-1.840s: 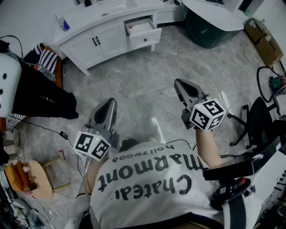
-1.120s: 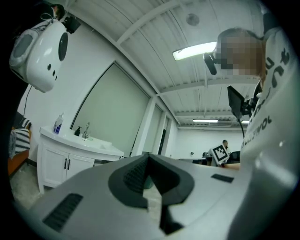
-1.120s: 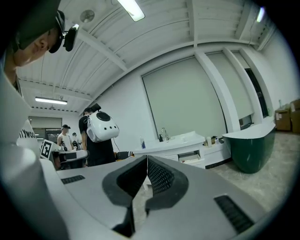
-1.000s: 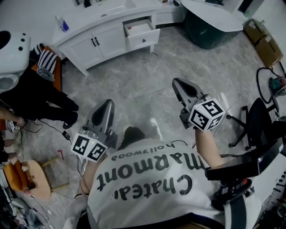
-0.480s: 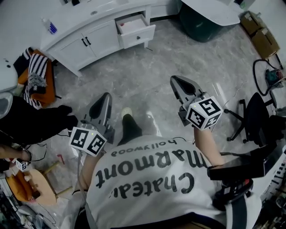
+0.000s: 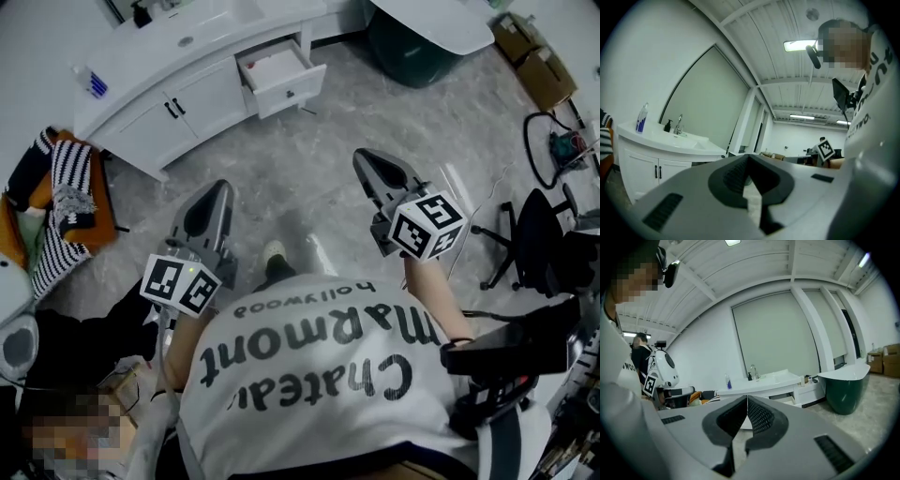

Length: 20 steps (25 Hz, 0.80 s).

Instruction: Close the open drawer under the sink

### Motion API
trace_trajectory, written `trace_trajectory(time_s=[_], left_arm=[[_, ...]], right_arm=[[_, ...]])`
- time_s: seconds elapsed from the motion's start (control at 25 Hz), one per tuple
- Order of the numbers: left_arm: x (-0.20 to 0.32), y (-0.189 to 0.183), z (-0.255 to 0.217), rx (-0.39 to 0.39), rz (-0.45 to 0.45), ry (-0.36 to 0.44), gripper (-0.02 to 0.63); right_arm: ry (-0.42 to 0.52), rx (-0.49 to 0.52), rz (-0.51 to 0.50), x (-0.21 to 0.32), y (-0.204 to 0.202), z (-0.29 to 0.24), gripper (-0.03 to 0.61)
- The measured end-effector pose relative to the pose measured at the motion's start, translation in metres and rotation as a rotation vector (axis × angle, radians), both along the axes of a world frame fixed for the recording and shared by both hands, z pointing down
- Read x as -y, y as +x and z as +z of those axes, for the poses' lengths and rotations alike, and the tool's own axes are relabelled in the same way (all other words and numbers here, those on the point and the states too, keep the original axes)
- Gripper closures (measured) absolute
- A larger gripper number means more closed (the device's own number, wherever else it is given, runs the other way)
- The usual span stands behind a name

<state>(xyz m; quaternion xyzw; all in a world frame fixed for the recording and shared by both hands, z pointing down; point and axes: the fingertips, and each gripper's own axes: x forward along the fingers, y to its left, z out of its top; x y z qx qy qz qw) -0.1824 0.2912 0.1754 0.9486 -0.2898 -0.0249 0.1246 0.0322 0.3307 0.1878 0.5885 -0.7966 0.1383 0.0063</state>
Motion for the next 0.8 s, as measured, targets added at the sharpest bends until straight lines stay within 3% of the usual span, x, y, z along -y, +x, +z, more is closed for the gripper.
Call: trace_trajectory(time_s=[0.4, 0.6, 0.8], left_arm=[[0.076, -0.009, -0.014, -0.016, 0.065, 0.024, 0.606], [0.104, -0.016, -0.005, -0.019, 0.079, -0.020, 0.606], [0.124, -0.013, 0.012, 0.044, 0.110, -0.055, 0.606]], right_arm=[[0.014, 0.100, 0.081, 0.062, -0.010, -0.011, 0.566], [0.015, 0.102, 0.108, 0.085, -0.019, -0.008, 0.566], [0.025, 0.137, 0.135, 0.094, -0.020, -0.009, 0.566]])
